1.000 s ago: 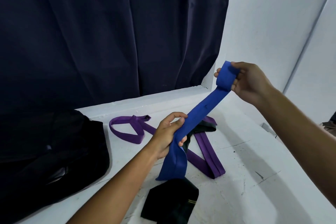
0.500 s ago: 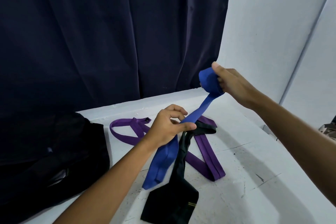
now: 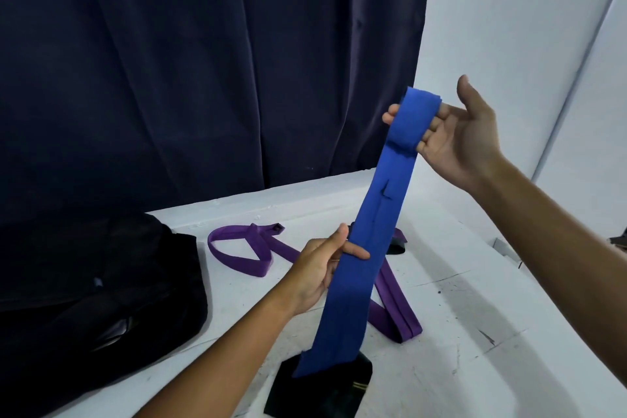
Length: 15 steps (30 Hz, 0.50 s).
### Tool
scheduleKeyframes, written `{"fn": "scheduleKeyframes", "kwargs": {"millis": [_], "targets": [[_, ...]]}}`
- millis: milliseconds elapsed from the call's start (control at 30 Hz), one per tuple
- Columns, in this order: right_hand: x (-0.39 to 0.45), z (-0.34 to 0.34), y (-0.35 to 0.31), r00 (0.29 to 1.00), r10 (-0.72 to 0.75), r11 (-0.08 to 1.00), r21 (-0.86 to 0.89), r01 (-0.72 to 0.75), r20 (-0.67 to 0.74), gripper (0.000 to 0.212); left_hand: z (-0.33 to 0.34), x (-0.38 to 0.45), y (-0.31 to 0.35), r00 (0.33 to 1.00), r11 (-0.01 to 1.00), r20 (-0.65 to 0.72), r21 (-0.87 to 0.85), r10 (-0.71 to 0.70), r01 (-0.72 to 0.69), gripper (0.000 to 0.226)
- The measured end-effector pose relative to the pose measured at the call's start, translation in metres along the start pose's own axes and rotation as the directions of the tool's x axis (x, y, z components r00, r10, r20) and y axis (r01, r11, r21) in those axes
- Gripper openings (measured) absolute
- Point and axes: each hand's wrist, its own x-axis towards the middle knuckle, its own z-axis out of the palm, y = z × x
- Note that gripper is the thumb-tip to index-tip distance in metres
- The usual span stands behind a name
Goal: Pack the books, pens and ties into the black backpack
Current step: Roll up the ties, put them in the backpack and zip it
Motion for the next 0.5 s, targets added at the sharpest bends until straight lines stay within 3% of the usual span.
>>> {"fn": "scheduleKeyframes", "kwargs": {"millis": [133,233,400,500], "targets": [[-0.001,-0.003,0.007,0.998,-0.049,0.913,-0.405,0.057,0.030,0.070,0.001,-0.012,0.011,0.996,0.984,0.086,-0.177,0.029,-0.013,0.057],[-0.006,-0.010,0.020,0.993,0.033,0.757,-0.652,0.051,0.116,0.107,-0.005,-0.018,0.030,0.978,0.960,0.187,-0.277,0.088,-0.034,0.061],[-0.019,-0.021,0.052,0.918,0.293,0.632,-0.775,0.023,0.267,0.084,-0.021,-0.020,0.068,0.984,0.926,0.145,-0.375,0.107,-0.045,0.069],[-0.028,-0.025,0.062,0.825,0.472,0.494,-0.868,0.045,0.311,0.068,-0.038,-0.009,0.082,0.995,0.961,0.096,-0.275,-0.007,0.034,0.072]]}}
